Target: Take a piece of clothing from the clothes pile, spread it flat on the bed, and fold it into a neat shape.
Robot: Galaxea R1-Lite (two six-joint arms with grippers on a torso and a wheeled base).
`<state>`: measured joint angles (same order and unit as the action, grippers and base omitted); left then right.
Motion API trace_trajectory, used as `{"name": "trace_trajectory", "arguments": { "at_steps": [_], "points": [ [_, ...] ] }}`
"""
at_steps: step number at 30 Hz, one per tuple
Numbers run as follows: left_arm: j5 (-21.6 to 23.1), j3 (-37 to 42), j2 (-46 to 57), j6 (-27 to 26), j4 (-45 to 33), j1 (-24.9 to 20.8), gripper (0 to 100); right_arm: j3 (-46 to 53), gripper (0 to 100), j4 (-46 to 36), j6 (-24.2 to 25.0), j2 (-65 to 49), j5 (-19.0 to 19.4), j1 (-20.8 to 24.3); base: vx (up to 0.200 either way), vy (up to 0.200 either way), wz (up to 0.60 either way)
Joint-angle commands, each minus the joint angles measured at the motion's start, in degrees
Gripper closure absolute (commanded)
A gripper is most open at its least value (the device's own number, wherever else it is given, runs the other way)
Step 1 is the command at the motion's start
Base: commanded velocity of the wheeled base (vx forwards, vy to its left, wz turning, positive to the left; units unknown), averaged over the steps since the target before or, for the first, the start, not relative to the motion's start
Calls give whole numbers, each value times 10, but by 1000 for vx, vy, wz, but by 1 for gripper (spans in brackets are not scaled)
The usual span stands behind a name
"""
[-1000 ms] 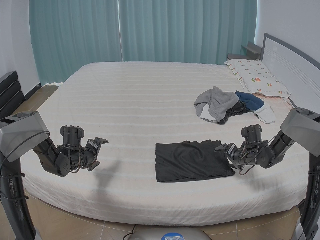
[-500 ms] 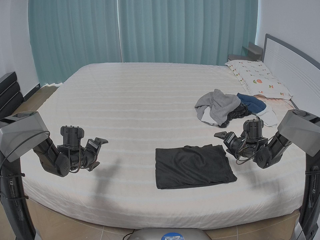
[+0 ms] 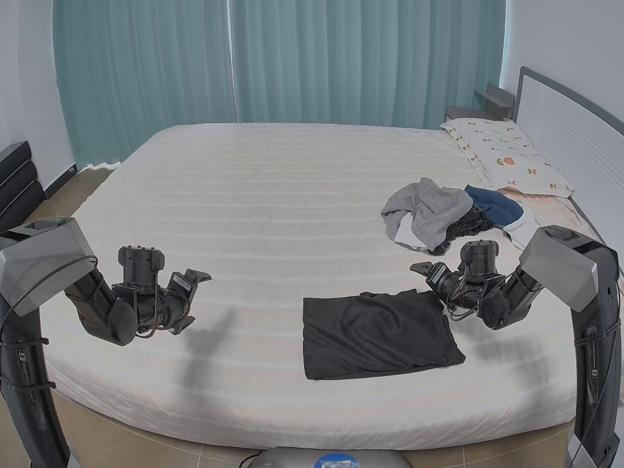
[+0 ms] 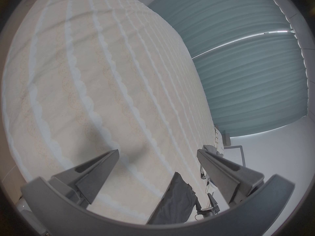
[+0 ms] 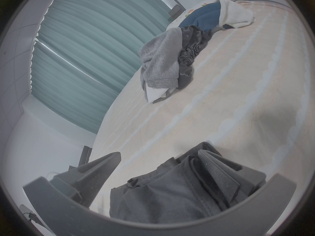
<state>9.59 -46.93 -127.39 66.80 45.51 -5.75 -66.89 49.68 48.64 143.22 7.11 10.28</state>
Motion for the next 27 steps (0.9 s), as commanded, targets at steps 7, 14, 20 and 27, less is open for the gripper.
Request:
{"name": "trace_trajectory", "arguments": {
  "at_steps": [7, 14, 20, 27],
  "points": [
    [0, 0, 0, 0, 0, 0, 0, -3, 100, 1, -12, 27, -1, -1, 0, 0, 0],
    [0, -1, 0, 0, 0, 0, 0, 0, 100, 2, -16, 24, -3, -9, 0, 0, 0],
    [0, -1, 0, 0, 0, 0, 0, -2, 100, 2, -14, 17, -3, -30, 0, 0, 0],
    [0, -1, 0, 0, 0, 0, 0, -4, 100, 1, -14, 18, -3, -48, 0, 0, 0]
  ]
}}
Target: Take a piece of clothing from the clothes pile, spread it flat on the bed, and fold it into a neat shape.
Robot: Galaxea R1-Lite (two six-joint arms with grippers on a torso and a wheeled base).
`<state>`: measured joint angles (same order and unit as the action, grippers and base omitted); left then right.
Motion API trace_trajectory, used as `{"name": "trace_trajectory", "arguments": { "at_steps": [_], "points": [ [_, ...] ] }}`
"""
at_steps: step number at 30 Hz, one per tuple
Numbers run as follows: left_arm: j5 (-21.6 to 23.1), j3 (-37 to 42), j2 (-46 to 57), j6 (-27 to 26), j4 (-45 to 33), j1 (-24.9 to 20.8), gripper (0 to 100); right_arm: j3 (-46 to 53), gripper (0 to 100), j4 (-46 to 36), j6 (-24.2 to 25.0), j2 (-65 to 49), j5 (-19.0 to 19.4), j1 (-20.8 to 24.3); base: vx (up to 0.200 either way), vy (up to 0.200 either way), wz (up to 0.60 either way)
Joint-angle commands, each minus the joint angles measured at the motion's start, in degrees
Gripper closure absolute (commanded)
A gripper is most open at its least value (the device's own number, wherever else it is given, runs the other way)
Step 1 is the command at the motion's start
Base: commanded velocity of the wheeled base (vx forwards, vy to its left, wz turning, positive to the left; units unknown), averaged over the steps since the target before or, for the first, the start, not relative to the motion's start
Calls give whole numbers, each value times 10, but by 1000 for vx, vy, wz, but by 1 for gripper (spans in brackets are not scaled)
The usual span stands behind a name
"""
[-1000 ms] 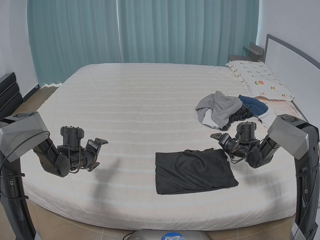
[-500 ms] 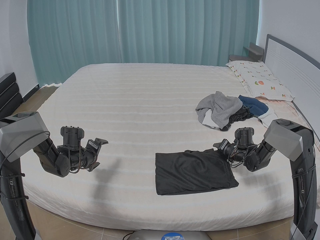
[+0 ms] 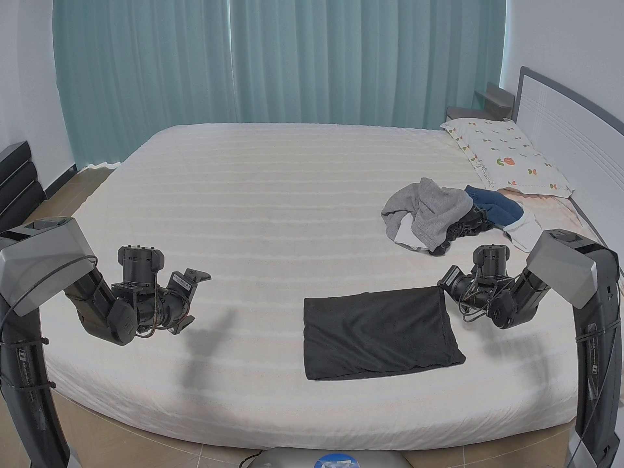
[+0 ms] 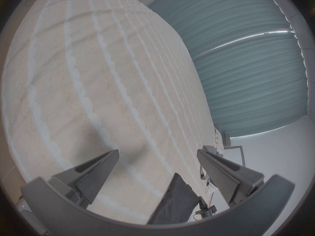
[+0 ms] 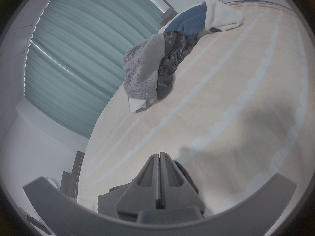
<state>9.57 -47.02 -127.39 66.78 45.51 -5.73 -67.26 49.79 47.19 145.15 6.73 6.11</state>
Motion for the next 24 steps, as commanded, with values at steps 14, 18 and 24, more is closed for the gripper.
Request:
{"name": "trace_trajectory", "arguments": {
  "at_steps": [14, 18, 24],
  "points": [
    [0, 0, 0, 1, 0, 0, 0, 1, 0, 0, 0, 0, 0, -7, 0, 0, 0],
    [0, 0, 0, 1, 0, -1, 0, 20, 0, 1, 4, -25, 3, -7, 0, 0, 0],
    [-1, -2, -1, 1, 0, 0, 0, 115, 0, 0, -2, -102, 51, -14, -33, 0, 0]
  ]
}}
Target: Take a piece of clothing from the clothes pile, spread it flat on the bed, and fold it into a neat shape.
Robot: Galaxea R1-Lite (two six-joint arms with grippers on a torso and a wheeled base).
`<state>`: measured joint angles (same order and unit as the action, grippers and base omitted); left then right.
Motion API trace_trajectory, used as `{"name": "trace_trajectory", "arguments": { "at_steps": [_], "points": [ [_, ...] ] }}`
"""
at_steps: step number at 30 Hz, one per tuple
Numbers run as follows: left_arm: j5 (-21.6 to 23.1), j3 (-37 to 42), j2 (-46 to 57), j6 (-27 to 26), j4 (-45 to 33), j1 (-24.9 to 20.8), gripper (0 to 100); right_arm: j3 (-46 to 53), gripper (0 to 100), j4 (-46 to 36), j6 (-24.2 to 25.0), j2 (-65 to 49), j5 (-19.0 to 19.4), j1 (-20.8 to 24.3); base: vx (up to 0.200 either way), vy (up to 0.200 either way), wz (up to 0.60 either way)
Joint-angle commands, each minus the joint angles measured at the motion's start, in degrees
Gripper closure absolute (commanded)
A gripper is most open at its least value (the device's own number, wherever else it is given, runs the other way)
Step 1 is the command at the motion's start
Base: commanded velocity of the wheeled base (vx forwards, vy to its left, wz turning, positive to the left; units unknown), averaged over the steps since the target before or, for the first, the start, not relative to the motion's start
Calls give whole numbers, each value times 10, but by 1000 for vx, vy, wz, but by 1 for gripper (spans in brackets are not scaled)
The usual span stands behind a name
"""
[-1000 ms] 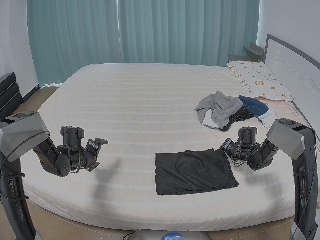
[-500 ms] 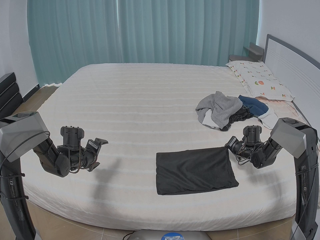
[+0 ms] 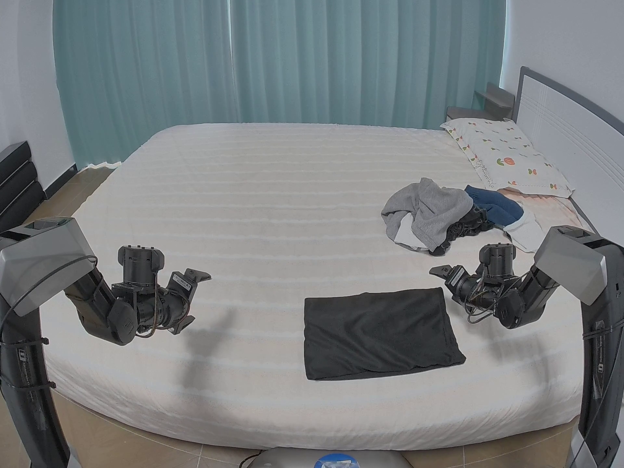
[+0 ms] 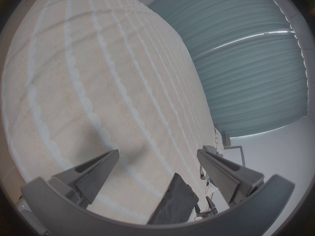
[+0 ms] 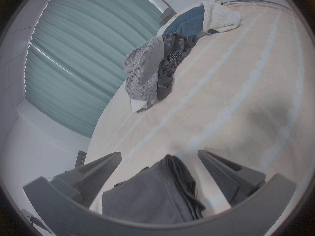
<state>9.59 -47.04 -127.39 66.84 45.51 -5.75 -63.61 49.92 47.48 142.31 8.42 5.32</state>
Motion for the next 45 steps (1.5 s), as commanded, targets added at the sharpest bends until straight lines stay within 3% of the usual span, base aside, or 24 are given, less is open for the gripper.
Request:
{"name": "trace_trajectory", "arguments": {
  "at_steps": [1, 7, 14, 36, 37, 45],
  "points": [
    [0, -2, -1, 0, 0, 0, 0, 90, 0, -2, -7, -83, 43, -9, -200, 0, 0],
    [-1, -2, -3, 0, 0, 0, 0, 166, 0, -4, -89, -121, 138, -20, -200, 0, 0],
    [-1, -2, -3, 0, 0, -1, 0, 186, 0, -4, -135, -115, 145, -20, -29, 0, 0],
    [-1, -2, -3, 0, 0, -1, 0, 209, 0, -7, -197, -86, 145, -10, 0, 0, 0],
    [-1, -2, -3, 0, 0, -1, 0, 209, 100, -8, -199, -88, 143, -10, 0, 0, 0],
    [-1, -2, -2, 0, 0, -1, 0, 225, 100, -12, -225, -103, 140, -15, 0, 0, 0]
  ]
}}
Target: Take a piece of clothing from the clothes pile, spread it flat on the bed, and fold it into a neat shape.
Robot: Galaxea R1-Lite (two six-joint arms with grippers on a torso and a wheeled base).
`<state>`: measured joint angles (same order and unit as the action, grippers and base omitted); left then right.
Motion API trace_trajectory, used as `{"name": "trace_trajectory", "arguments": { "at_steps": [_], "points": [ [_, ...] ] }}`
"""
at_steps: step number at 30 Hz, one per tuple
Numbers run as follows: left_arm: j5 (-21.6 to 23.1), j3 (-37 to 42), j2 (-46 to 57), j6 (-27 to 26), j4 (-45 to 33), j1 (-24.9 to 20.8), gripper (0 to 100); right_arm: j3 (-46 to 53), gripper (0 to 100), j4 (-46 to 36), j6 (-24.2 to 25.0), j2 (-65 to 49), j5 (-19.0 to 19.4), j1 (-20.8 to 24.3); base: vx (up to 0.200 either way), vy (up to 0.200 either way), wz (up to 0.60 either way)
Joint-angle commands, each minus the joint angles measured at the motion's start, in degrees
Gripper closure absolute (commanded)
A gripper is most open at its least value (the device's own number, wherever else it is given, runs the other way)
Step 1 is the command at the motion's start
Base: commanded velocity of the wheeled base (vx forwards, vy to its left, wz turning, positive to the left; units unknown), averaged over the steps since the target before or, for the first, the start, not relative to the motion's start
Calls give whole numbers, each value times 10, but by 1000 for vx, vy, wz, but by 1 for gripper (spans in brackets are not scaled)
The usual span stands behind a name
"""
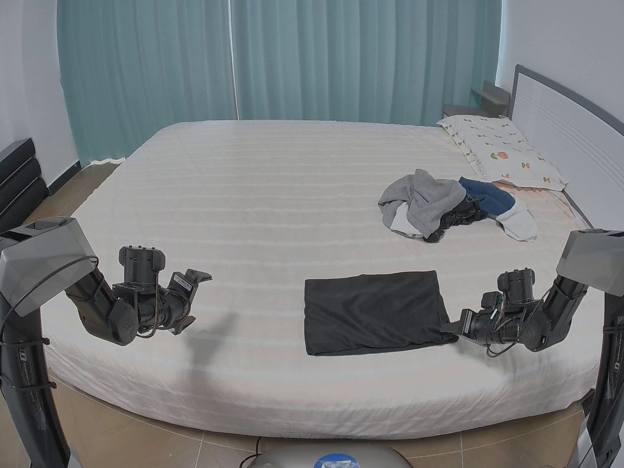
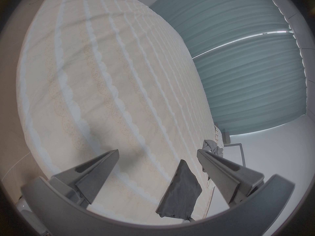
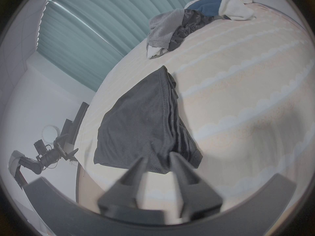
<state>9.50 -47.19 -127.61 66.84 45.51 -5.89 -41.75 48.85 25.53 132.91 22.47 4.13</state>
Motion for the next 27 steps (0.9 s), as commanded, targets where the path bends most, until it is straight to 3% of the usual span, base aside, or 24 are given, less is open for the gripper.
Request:
{"name": "trace_trajectory", "arguments": {
  "at_steps": [1, 11, 27],
  "points": [
    [0, 0, -1, 0, 0, 0, 0, 7, 100, -2, -6, -9, -1, -4, 0, 0, 0],
    [0, 0, -1, 0, 0, 0, 0, 25, 100, -24, -48, -30, -1, -13, 0, 0, 0],
    [0, 0, -1, 0, 0, 0, 0, 21, 100, -28, -59, -19, -1, -25, 0, 0, 0]
  ]
}}
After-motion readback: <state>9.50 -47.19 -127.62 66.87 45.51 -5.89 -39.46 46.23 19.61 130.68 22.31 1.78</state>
